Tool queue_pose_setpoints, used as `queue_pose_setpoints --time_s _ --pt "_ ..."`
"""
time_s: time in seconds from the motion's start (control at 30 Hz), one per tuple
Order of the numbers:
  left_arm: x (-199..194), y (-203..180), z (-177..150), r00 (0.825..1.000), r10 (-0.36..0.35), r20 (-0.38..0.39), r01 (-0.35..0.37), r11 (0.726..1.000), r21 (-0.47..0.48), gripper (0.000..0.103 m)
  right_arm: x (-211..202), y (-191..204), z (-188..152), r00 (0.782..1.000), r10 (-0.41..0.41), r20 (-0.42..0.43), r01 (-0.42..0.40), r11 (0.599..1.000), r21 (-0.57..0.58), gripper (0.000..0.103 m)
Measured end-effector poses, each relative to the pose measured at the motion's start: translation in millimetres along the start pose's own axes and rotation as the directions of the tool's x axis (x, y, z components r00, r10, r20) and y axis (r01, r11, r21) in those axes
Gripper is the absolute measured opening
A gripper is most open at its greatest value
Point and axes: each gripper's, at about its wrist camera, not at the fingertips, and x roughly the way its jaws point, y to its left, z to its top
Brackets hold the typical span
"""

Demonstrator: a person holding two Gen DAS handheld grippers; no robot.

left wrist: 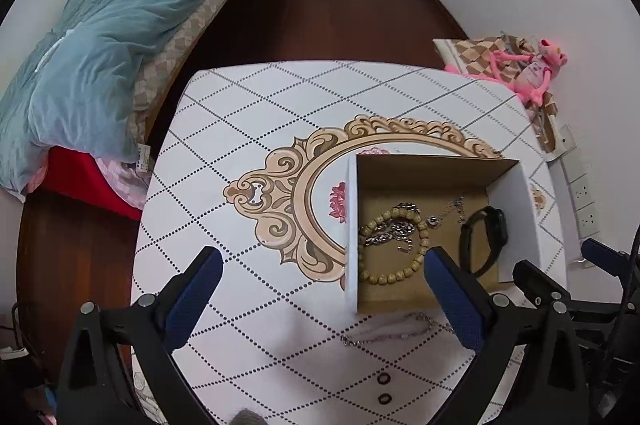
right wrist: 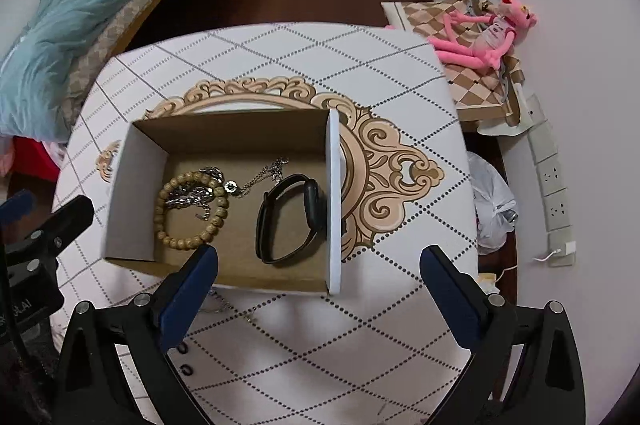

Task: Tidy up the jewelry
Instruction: 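Lift both grippers out of the box toward the black rings, then grasp a black ring with the right gripper while the left grasps the other black ring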

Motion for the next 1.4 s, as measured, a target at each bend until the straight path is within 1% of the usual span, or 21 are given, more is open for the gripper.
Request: queue_pose_setpoints --time_s 0.13,0.3,0.43,0.57,0.77,0.93,1.07,1.17,1.2,1.27,1.33,1.4 --pt "-26 0 -7 0.999 0.005 0.047 -0.005 1.000 0.004 0.103 -24 0 -7 0.999 0.000 0.048 0.000 1.000 -0.002 0.102" --pt "-62 1 -20 0.995 0.022 0.098 -0.023 1.000 0.006 0.103 -64 2 -19 0.992 -0.009 0.126 0.011 1.000 -0.016 0.102" --pt "-87 3 -29 0.991 0.023 0.130 -0.024 1.000 0.004 0.103 -99 2 -29 0.984 -0.008 0.181 0.011 1.000 -0.020 0.102" --pt "-112 5 -37 0.986 0.017 0.164 -0.018 1.000 0.005 0.103 -132 2 -43 0.970 -0.014 0.241 0.016 1.000 -0.010 0.102" --pt "-143 7 -50 0.978 0.015 0.209 -0.016 1.000 0.006 0.103 -166 4 -60 0.954 -0.033 0.296 0.035 0.999 0.001 0.102" --pt "-154 8 -57 0.974 0.014 0.228 -0.014 1.000 0.002 0.103 -183 4 -72 0.947 -0.036 0.320 0.033 0.999 0.012 0.102" --pt "-154 8 -63 0.971 0.030 0.237 -0.027 1.000 -0.015 0.103 -184 4 -79 0.949 -0.019 0.315 0.013 1.000 0.020 0.102" --pt "-143 13 -71 0.967 0.067 0.244 -0.061 0.998 -0.032 0.103 -169 5 -85 0.957 0.009 0.291 -0.014 1.000 0.016 0.102" --pt "-135 16 -75 0.967 0.090 0.239 -0.083 0.996 -0.042 0.103 -161 7 -87 0.962 0.018 0.274 -0.023 1.000 0.014 0.102" --pt "-118 21 -83 0.970 0.108 0.218 -0.099 0.994 -0.052 0.103 -137 8 -95 0.972 0.048 0.230 -0.054 0.998 0.018 0.102" --pt "-95 29 -93 0.974 0.143 0.177 -0.133 0.989 -0.067 0.103 -108 11 -102 0.983 0.066 0.173 -0.072 0.997 0.028 0.102" --pt "-68 40 -105 0.978 0.171 0.123 -0.162 0.984 -0.078 0.103 -79 17 -111 0.987 0.100 0.129 -0.106 0.994 0.039 0.102"
